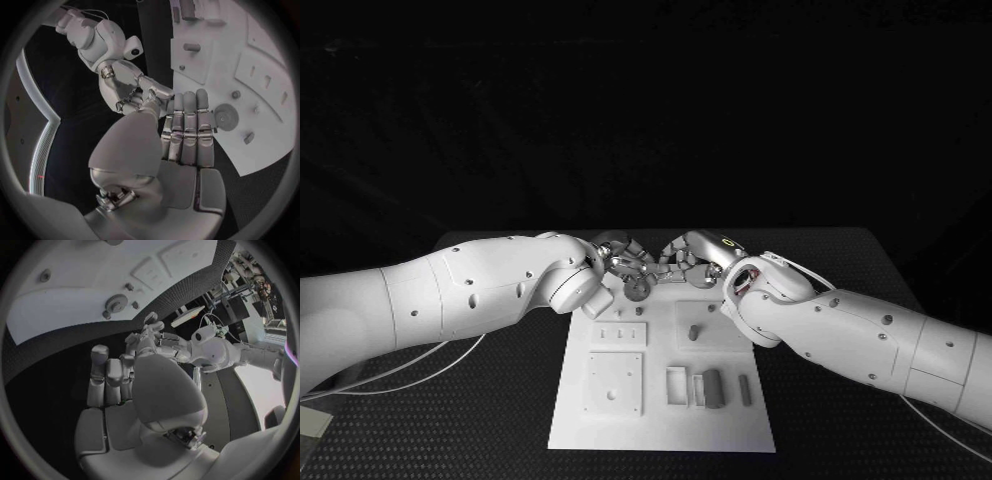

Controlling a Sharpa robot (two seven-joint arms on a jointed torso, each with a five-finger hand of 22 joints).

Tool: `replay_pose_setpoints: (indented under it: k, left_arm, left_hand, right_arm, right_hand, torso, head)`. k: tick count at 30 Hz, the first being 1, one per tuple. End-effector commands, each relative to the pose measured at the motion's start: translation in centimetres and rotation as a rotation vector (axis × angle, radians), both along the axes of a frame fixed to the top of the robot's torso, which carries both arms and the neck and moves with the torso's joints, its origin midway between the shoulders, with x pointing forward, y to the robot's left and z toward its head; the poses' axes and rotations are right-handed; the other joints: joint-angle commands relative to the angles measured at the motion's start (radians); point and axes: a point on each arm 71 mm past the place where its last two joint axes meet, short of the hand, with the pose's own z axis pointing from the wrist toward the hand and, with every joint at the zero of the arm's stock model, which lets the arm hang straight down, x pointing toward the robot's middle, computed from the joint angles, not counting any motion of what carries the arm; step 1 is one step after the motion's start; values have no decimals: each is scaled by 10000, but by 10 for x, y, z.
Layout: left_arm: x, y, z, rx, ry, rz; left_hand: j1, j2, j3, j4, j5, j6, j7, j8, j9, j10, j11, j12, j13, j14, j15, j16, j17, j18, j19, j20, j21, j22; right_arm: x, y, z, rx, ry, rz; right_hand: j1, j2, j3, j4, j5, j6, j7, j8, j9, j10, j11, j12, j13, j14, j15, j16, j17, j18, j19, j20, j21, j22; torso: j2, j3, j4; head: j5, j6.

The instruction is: Assemble the parts on the task board

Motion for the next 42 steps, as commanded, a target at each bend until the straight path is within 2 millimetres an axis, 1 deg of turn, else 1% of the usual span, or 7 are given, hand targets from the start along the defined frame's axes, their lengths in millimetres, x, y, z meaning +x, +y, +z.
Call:
replay_pose_setpoints:
  k: [1, 14, 29, 34, 35, 40, 42]
  left_arm:
    - [1, -1, 2, -186, -254, 193]
    - [0, -1, 0, -512, 293, 363]
    - [0, 1, -3, -1439, 1299, 1299]
    - [0, 1, -4, -1549, 1399, 1372]
    - [0, 1, -4, -1573, 1420, 1390]
    - [0, 2, -4, -1563, 1445, 1455]
    - [0, 3, -4, -1517, 1453, 1471]
  left_hand:
    - [285, 125, 112, -14, 16, 81, -4, 44, 3, 110, 11, 17, 28, 49, -35, 73, -17, -42, 15, -74, -7, 24]
    - [629, 169, 297, -1, 153, 261, -88, 79, 12, 260, -42, -8, 91, 145, -79, 166, -36, -84, 11, -103, -48, 89]
    - [244, -227, 487, -338, 3330, 765, -393, 251, 237, 740, -251, 9, 432, 181, -195, 677, 87, -146, 135, -236, -25, 465]
    - [-185, -224, 640, -807, 3703, 828, -438, 268, 331, 793, -279, 6, 564, 60, -190, 868, 87, -147, 76, -229, -29, 621]
    - [-976, -180, 1185, -1684, 3755, 831, -444, 214, 411, 781, -278, -51, 700, -40, -191, 1044, -11, -144, 100, -243, -36, 795]
    - [-4265, 201, 3369, -4723, 3751, 975, -440, 112, 574, 890, -289, -147, 962, -76, -187, 1399, -377, -147, 219, -255, -103, 1172]
    - [-4617, 243, 3604, -4950, 3721, 997, -432, 111, 611, 912, -283, -157, 1000, -73, -186, 1461, -427, -148, 240, -216, -104, 1255]
  right_arm:
    - [-2, 2, 0, -109, 20, 119]
    - [-2, 3, 0, -117, 4, 79]
    - [1, 2, 0, -128, -28, -9]
    - [1, 1, -1, -123, -37, -28]
    - [2, 1, -1, -111, -44, -45]
    - [3, -2, -2, 35, 83, 22]
    - [3, -4, -2, 85, 166, -12]
  right_hand:
    - [-74, -18, 66, 7, 0, 173, 99, -34, 18, 88, -6, -54, -18, 3, -55, 29, -9, 302, 6, -39, 18, -10]
    - [-69, -25, 83, 5, 0, 172, 98, -40, 19, 90, -8, -56, -24, 5, -57, 27, -15, 302, 8, -43, 13, -16]
    - [-115, -141, 95, 10, 0, 70, 128, -119, 2, 65, 17, -87, -51, -12, -37, 4, -39, 302, -10, -41, -16, -38]
    - [-170, -221, 102, 12, 0, -65, 170, -209, -24, 40, 56, -111, -70, -30, -3, -11, -53, 302, -27, -32, -37, -53]
    - [-186, -248, 110, 11, 0, -112, 189, -241, -32, 24, 74, -122, -78, -41, 16, -18, -59, 302, -35, -27, -47, -60]
    - [-290, -431, 150, 21, 5, -560, 354, -521, -124, -93, 235, -212, -131, -140, 165, -89, -100, 288, -128, 17, -133, -104]
    - [-398, -587, 144, 13, -14, -963, 495, -757, -207, -200, 373, -282, -164, -235, 296, -159, -131, 262, -223, 59, -208, -135]
  torso:
    - [2, 6, -2]
    - [2, 6, -2]
    - [3, 4, -1]
    - [2, 5, -2]
    - [1, 5, 0]
    - [3, 4, -4]
    - [2, 8, -5]
  head:
    - [9, -6]
    - [11, -21]
    - [0, -36]
    - [-2, -34]
    - [-3, -33]
    - [1, -28]
    - [3, -27]
